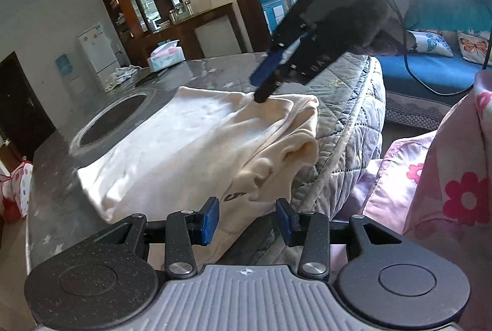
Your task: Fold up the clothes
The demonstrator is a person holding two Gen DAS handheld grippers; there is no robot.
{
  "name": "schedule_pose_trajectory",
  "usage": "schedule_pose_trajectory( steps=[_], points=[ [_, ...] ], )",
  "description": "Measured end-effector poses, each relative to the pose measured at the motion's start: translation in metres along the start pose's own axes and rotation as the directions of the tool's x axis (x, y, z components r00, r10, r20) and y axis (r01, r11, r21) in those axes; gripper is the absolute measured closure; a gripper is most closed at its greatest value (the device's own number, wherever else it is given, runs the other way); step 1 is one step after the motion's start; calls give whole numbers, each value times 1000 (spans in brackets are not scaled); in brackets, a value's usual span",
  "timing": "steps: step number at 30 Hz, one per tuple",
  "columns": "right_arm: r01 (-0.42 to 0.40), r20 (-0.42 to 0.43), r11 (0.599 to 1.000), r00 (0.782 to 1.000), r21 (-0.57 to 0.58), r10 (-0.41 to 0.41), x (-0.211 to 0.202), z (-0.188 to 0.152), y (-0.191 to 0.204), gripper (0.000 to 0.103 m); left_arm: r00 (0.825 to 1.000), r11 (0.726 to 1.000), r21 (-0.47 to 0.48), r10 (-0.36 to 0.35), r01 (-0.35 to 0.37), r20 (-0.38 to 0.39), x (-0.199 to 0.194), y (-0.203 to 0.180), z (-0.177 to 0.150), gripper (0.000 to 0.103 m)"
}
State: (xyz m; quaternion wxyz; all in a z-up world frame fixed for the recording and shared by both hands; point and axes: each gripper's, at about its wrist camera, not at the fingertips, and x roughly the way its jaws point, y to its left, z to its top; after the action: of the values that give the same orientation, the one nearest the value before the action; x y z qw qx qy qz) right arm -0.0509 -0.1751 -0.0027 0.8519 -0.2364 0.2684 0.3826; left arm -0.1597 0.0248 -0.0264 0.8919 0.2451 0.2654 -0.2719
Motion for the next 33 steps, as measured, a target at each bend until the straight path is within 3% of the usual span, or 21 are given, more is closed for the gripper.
schedule_pose_trajectory(
  steps=[3,6,9,11,12,22,29,32,33],
  points=[
    [-19,9,1000,1000,23,19,8,3,0,79,1000,1000,-4,-6,6,10,3,-2,0,59],
    [-26,-39,999,999,24,27,23,-4,1,82,1000,1000,-7,-7,7,20,3,-2,0,60],
    [-26,-43,1000,999,13,27,18,-5,0,82,999,1000,-9,-12,12,37,3,-1,1,67],
    [-36,-26,999,999,-6,35,8,-2,2,81,999,1000,-8,-21,22,45,5,0,2,85],
    [-40,-18,999,999,-16,40,3,-1,3,81,999,1000,-9,-22,22,48,5,0,3,89],
    [-135,-35,981,991,-141,131,-28,-6,23,58,993,981,-192,21,3,119,5,58,33,95],
    [-149,-15,983,989,-111,148,-9,-10,27,60,993,968,-249,-5,34,114,25,83,38,95],
    [-165,-24,979,986,-116,164,4,-10,31,68,994,966,-257,-13,39,105,25,81,35,95],
    [-174,-29,977,985,-123,172,7,-10,33,77,995,965,-259,-15,41,103,24,81,33,95]
  ],
)
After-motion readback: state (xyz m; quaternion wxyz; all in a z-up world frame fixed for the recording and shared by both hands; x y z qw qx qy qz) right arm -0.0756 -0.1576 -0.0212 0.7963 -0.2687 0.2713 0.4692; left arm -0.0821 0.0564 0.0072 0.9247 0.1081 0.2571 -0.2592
